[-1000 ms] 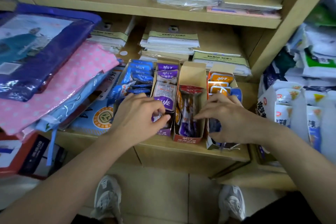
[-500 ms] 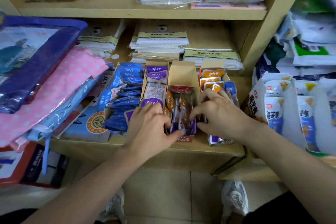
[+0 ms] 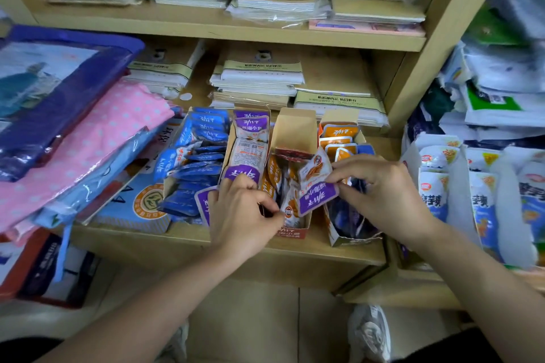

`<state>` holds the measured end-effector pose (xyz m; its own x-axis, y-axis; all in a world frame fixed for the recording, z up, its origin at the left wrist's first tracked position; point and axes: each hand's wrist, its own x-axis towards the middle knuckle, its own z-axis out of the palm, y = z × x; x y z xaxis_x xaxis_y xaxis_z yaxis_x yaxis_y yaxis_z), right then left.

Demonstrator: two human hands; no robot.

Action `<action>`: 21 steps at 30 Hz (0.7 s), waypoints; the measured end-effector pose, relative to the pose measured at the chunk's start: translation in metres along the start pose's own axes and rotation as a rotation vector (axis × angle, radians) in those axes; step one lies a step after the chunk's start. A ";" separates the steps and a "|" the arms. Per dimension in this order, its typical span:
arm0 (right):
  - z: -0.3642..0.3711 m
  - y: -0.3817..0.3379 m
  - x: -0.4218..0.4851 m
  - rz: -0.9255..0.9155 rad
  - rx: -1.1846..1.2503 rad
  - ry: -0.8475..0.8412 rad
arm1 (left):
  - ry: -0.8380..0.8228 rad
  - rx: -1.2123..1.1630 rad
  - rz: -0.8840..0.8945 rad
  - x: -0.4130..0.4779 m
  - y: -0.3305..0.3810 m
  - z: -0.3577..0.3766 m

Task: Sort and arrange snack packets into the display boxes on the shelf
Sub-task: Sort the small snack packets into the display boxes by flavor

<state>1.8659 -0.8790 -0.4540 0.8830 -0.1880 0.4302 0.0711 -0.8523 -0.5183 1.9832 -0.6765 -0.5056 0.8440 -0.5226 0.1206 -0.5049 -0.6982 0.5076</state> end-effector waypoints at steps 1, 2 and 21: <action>-0.002 0.000 -0.001 0.020 0.038 0.041 | 0.017 -0.056 -0.007 0.000 0.000 0.000; -0.005 0.001 -0.002 0.045 0.081 0.078 | 0.049 -0.123 -0.002 0.001 0.000 0.000; 0.010 -0.003 0.039 0.609 0.759 0.424 | 0.443 -0.824 -0.278 0.042 -0.042 -0.075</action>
<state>1.9047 -0.8788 -0.4425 0.6436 -0.7601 0.0897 0.0720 -0.0566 -0.9958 2.0539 -0.6326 -0.4580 0.9905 -0.0419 0.1309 -0.1351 -0.1199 0.9836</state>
